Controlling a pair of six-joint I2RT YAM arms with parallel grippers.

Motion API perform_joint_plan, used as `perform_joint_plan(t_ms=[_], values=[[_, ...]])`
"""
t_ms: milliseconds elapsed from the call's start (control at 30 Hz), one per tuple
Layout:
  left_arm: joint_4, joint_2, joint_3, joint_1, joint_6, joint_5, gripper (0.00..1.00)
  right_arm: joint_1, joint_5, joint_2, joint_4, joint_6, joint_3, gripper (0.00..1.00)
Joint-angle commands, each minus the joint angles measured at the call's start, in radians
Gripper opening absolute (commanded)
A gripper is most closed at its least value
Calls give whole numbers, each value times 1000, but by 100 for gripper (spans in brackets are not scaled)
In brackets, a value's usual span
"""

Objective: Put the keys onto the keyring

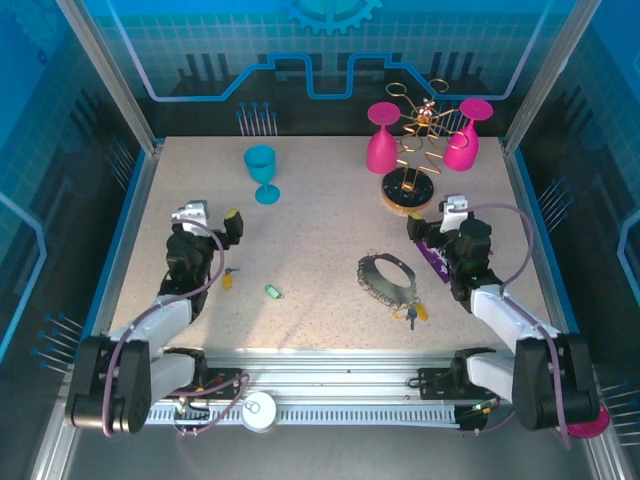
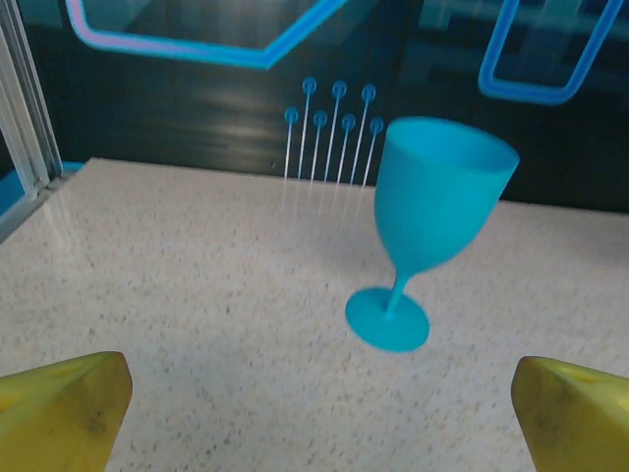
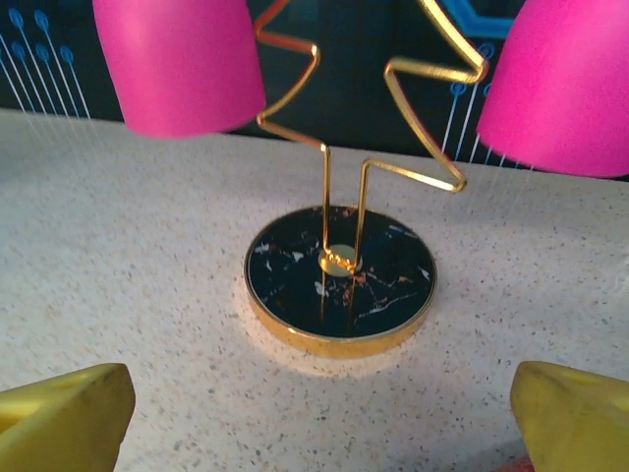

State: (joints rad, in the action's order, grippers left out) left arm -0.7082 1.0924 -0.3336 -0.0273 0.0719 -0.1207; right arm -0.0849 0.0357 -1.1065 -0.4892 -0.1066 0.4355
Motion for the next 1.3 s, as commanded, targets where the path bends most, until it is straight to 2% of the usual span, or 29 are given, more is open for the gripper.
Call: perform_joint_plan(t_ms=[0,200,333,500,767,933,1267], values=[[204,-85,-62,5,74,80,99,-2,-30,71,245,-193,38,93],[336,-188,-100,-10,181,234,98,-5,-240,128,429,-345,63,76],[388,-208,-106,-97,200,270,96,-45,-288,109,518,-357,77,65],[430,-170,-115,-264,226,231,93,-141,-273,3,633,-298,150,59],[374,-9,-122,-478,326,200,89,-261,-245,-331,746,-176,342,43],[365,30,-120,-521,368,171,88,-291,-169,-475,783,-119,437,39],[413,23,-117,-524,381,140,86,-303,-96,-634,835,-81,581,36]])
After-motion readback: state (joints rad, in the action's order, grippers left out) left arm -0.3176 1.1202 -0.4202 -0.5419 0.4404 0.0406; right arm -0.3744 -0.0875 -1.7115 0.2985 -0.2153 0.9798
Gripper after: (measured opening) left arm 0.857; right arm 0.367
